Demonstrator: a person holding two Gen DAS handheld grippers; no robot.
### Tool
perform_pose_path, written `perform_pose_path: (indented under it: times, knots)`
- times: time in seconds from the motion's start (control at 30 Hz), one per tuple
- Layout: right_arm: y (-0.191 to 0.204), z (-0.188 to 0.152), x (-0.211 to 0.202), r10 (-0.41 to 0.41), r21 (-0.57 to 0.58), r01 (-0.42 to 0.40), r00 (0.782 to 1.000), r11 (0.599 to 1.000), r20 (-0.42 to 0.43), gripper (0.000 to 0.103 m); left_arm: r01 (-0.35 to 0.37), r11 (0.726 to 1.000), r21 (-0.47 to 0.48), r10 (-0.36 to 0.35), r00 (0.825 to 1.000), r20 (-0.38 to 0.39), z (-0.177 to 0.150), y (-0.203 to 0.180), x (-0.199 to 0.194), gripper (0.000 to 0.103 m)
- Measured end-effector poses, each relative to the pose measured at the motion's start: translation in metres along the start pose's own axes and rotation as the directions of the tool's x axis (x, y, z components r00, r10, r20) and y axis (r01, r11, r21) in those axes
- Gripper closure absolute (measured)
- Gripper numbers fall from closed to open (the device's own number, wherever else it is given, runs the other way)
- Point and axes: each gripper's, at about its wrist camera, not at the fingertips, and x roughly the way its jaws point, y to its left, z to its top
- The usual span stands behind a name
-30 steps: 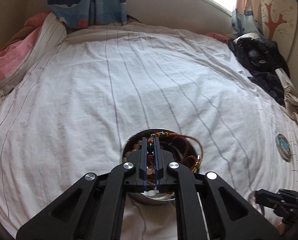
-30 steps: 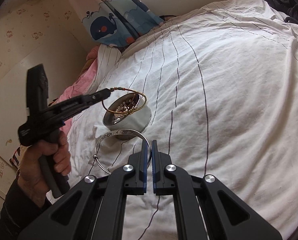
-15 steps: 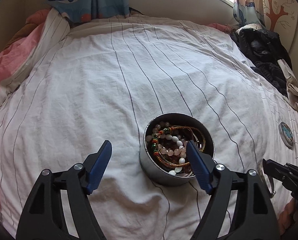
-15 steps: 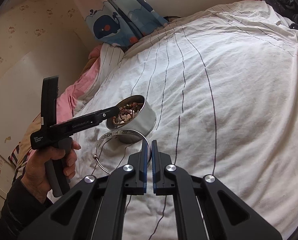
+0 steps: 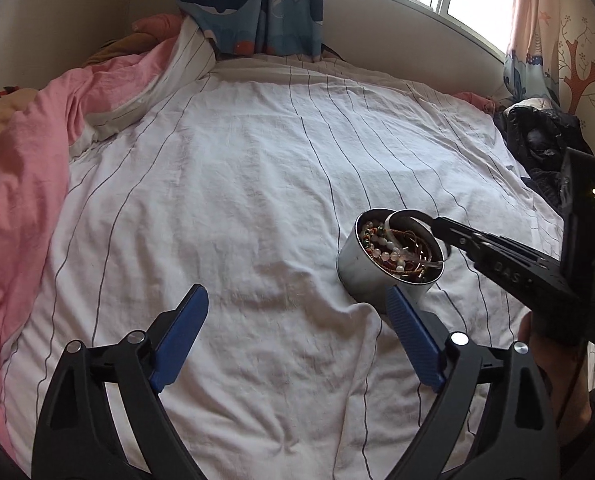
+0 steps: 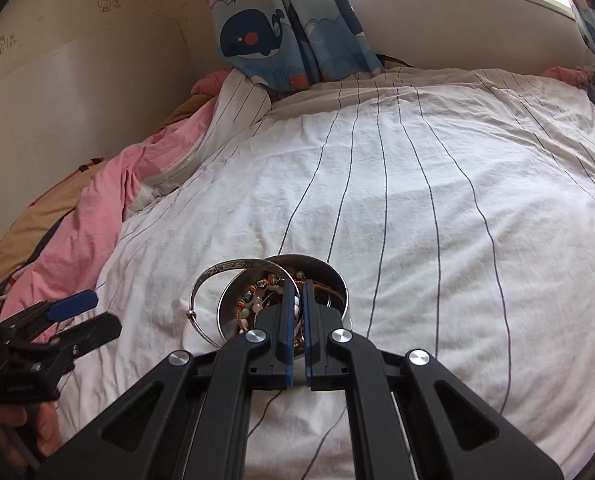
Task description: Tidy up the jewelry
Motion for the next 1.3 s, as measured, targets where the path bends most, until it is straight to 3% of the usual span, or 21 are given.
perform_pose_path:
  times: [0.17,0.23,0.3,0.43,0.53,0.6,0.7,0.97,1.13,1.3]
  knots:
    - [-0.005,-0.002,0.019,-0.037,0.000,0.037,0.998,0.999,-0.052,0.095,-0.035,0.998,0.055,0.035,0.999,0.016,-0.002,-0.012,-0.002,0.014]
    - [-0.006,-0.007,0.006,-0.033,0.010,0.033,0.999,0.999,-0.034,0.090,-0.053,0.996,0.071,0.051,0.998,0.028,-0.003,-0.016,-0.007,0.014]
    - [-0.004,-0.017,-0.011,-0.029,0.010,0.030,0.999,1.000,-0.024,0.078,-0.074,0.993,0.091,0.070,0.996,0.047,-0.006,-0.020,-0.014,0.012]
    - [0.004,-0.043,-0.047,-0.025,-0.003,0.025,0.999,1.000,-0.034,0.075,-0.101,0.988,0.114,0.093,0.993,0.069,-0.019,-0.028,-0.029,0.008]
    - [0.011,-0.065,-0.074,-0.038,-0.010,0.038,0.998,0.999,-0.040,0.063,-0.109,0.986,0.129,0.100,0.992,0.077,-0.031,-0.034,-0.039,0.007]
    - [0.015,-0.080,-0.090,-0.065,-0.017,0.065,0.997,0.998,-0.039,0.048,-0.107,0.984,0.140,0.098,0.993,0.072,-0.041,-0.038,-0.044,0.007]
    - [0.013,-0.102,-0.107,-0.101,0.009,0.102,0.994,0.995,-0.046,0.040,-0.092,0.986,0.136,0.087,0.995,0.044,-0.058,-0.042,-0.045,0.007]
    - [-0.006,-0.150,-0.099,-0.199,0.080,0.208,0.973,0.975,-0.116,0.033,-0.051,0.989,0.139,0.064,0.994,-0.088,-0.094,-0.052,-0.014,0.007]
    - [-0.010,-0.152,-0.103,-0.208,0.105,0.217,0.973,0.970,-0.097,0.032,-0.095,0.984,0.151,0.109,0.990,-0.087,-0.109,-0.058,-0.002,0.007]
    - [-0.005,-0.155,-0.105,-0.241,0.090,0.249,0.966,0.964,-0.098,0.032,-0.062,0.992,0.109,0.069,0.996,-0.063,-0.108,-0.050,-0.010,0.007]
